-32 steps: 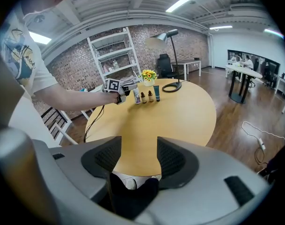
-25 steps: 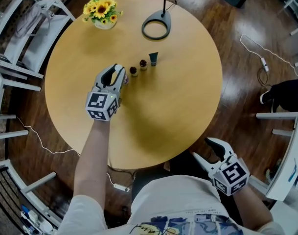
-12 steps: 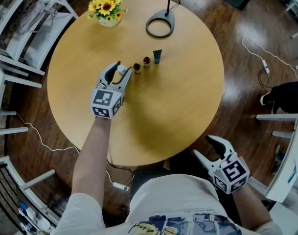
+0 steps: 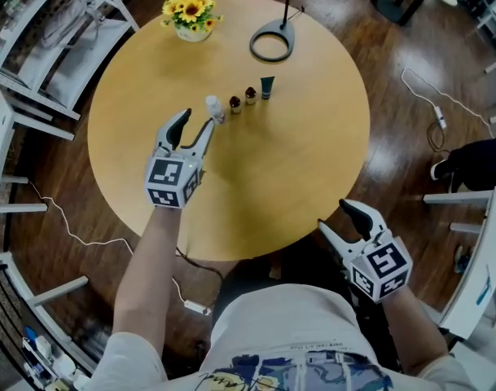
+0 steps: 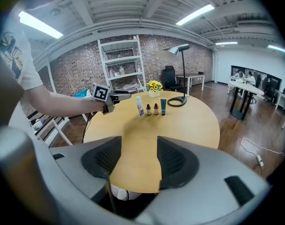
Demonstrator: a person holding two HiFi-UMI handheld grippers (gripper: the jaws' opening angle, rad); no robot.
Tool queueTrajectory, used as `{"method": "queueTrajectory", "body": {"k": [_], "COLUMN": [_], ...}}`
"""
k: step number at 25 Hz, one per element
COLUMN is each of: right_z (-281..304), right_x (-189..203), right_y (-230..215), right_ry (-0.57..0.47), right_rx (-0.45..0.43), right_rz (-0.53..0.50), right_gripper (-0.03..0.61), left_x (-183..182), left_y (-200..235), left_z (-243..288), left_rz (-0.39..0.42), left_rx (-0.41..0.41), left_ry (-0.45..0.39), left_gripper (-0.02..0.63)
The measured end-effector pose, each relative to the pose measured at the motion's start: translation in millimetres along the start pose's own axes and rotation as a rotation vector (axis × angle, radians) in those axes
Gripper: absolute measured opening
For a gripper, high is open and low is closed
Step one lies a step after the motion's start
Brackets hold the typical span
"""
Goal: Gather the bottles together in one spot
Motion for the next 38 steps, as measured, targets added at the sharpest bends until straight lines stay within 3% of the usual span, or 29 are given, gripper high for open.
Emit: {"method": "queueTrajectory", "body": {"k": [6,15,21,29,38], "right_z": [1.3,3.1,-1.9,-9.1,-16.4], "right_x": [-32.0,-65.5,-60.0,-59.2,-60.6], "right_y": [-21.1,-61.6,-95.6,-93.1,-88.7], "right_ry": [-0.054,-0.064,-0.056,-0.057,-0.080], "right_rx": [-0.002,-0.178,-0.266,-0.325,-0.314], "right_rz": [0.002,-0.092,-0.107,-0.146,-0.132], "right_gripper": [0.264,0.264,0.264,0.264,0.264], "left_x": [-20.9,-44.9,-45.7,-42.9,-38.4], "left_y": [-35.3,-125.1,-181.5,-210.7,-222.7], "left_z": [-58.4,-108.9,-102.0,-117.7,-135.1], "left_rz": [-0.138,-0.323,-0.346,-0.421,-0.426], "left_rx": [-0.074,-0.283,-0.353,-0.424,-0.412], "left_ry": [0.051,0.116,0.178,0.217,0.248], "left_gripper": [0.202,0.218,0.219,0.219,0.241]}}
Point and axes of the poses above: the fingertips, and each gripper's own axes: z forward along the fingers, y to its left, x out of its underside, the point moved 3 cm from there along -z, backward along the fingers, and after that the axes turned 10 degrees about -y, right-handed, at the moved point
